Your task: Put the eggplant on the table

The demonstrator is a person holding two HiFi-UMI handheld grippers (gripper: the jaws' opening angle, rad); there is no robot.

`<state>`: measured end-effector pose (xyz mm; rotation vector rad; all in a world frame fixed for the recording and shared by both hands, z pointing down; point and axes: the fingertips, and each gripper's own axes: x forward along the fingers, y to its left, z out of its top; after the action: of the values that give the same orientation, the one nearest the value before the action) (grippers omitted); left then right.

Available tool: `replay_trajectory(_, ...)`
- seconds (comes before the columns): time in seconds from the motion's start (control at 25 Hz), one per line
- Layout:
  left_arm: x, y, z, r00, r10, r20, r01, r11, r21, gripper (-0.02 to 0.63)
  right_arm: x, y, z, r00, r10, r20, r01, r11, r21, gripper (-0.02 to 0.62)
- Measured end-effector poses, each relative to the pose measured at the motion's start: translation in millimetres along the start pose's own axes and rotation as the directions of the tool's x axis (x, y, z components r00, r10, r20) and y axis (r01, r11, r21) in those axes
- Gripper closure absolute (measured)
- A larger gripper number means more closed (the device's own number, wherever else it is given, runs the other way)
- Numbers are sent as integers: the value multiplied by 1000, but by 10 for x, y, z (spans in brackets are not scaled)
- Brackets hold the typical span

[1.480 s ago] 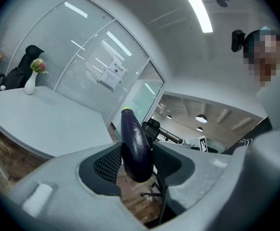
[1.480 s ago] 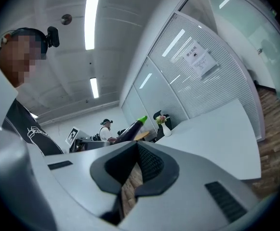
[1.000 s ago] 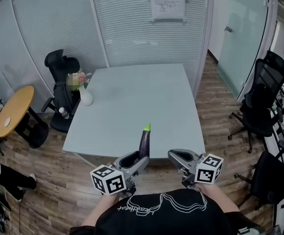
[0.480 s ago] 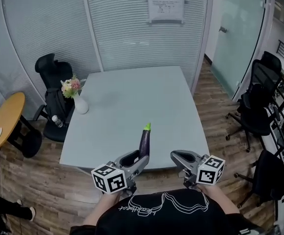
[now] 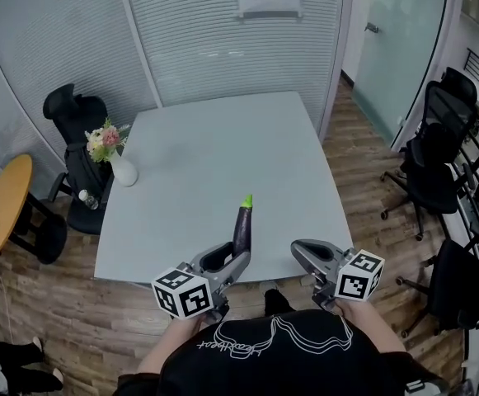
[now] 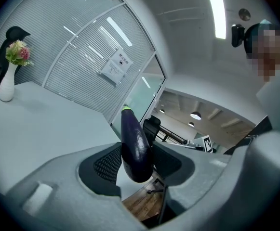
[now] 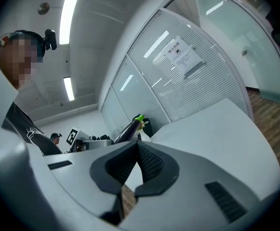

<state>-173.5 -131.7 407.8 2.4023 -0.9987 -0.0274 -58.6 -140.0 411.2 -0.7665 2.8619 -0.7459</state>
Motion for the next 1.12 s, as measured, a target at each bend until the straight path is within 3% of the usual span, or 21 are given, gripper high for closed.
replay_trajectory(0.64,757,760,313,994,77,-73,-80,996,-40,400,568,-920,312,999,9,-53,-5,997,76,586)
replay_trajectory(1.12,1170,1336,208,982,142,-126,-151,986,-67,400,754,-1428,272,994,-9,-108,21,993,113,586)
